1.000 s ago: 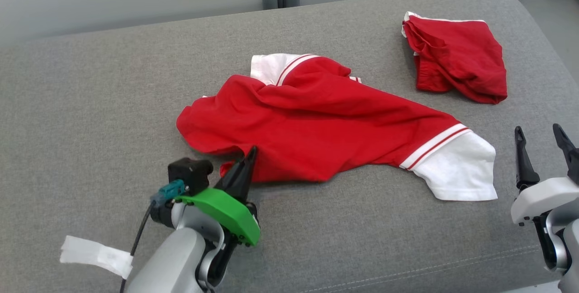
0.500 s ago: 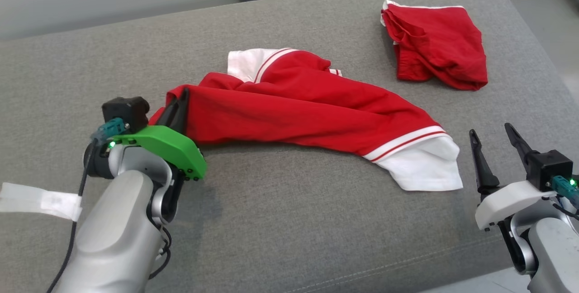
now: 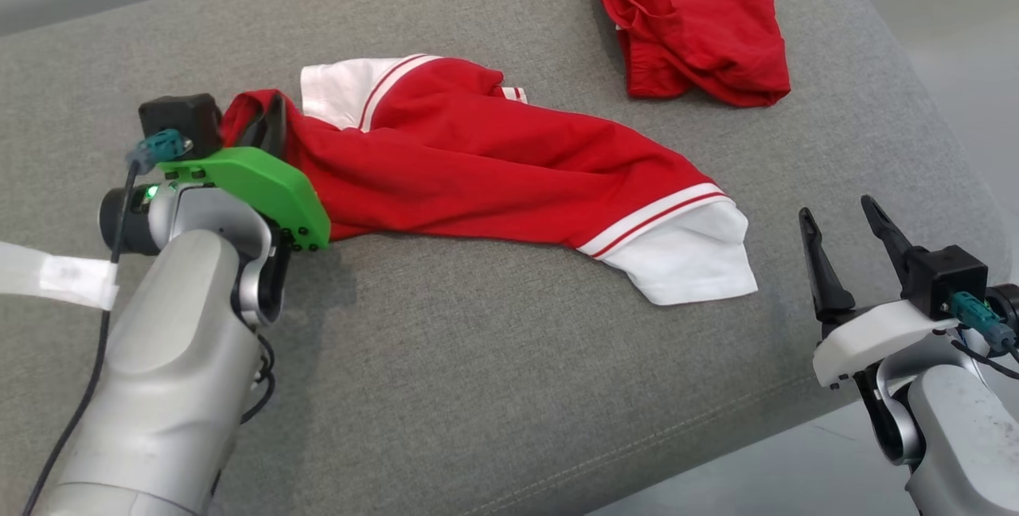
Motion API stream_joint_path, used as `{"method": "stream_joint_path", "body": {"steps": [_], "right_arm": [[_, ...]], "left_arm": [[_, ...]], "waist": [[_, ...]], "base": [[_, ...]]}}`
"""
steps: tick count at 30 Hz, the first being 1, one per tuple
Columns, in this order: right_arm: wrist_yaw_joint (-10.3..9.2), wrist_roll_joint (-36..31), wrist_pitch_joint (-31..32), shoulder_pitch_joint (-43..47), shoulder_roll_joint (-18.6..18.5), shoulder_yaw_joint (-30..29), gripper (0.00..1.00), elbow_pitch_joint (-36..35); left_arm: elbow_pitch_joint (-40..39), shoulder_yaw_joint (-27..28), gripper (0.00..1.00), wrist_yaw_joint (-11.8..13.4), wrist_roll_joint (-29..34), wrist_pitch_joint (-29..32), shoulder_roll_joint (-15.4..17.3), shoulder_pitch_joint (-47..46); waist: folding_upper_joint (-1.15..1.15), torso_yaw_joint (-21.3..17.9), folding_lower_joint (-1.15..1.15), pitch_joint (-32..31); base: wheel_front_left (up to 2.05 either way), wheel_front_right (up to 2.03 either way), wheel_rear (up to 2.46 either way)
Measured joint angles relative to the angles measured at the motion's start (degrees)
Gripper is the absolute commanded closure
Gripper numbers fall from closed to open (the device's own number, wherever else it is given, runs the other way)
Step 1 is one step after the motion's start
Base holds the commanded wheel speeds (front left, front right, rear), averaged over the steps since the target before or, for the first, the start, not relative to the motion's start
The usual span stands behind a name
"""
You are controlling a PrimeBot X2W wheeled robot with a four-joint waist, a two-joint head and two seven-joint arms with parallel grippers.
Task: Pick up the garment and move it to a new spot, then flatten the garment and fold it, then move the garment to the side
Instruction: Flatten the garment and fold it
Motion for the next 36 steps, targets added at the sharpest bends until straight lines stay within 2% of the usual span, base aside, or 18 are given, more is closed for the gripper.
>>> {"method": "stream_joint_path", "body": {"steps": [1, 6, 11, 19, 28, 36], "right_arm": [[-0.08, 0.0, 0.0, -0.02, 0.24, -0.29, 0.0, 0.01], [-0.35, 0.05, -0.01, -0.04, 0.26, -1.85, 0.0, 0.04], [-0.75, 0.1, -0.01, -0.05, 0.31, -2.94, 0.0, 0.07], [-0.81, 0.27, 0.0, 0.34, 0.49, -4.05, 0.0, 0.4], [-1.24, 0.27, 0.0, 1.89, 0.69, -4.85, 0.0, 0.73], [-1.21, 0.27, -0.01, 2.91, 1.49, -4.75, 0.0, 0.66]], "left_arm": [[0.24, -0.3, 0.0, -0.05, -0.01, -0.01, -0.64, -0.59], [1.32, -1.82, 0.0, -1.41, 0.0, -1.21, -3.71, -2.18], [1.85, -2.01, 0.0, -1.53, 0.51, -3.24, -3.23, -2.71], [1.69, -4.79, 0.0, -3.92, 1.37, -4.64, -4.59, -2.8], [1.94, -5.01, 0.0, -3.33, 1.36, -5.31, -4.7, 0.07], [2.55, -4.09, 0.0, -3.05, -1.55, -3.78, -4.71, 6.39]], "waist": [[0.0, -0.34, 0.0, 0.47], [0.0, -0.83, 0.0, 2.21], [0.0, 0.82, 0.0, 2.3], [0.0, 5.05, 0.0, 0.95], [0.0, 9.43, 0.0, -1.6], [0.0, 11.24, 0.0, -3.32]], "base": [[0.0, 0.0, 0.0], [0.0, 0.0, 0.0], [0.0, 0.0, 0.0], [0.0, 0.0, 0.0], [0.0, 0.0, 0.0], [0.0, 0.0, 0.0]]}}
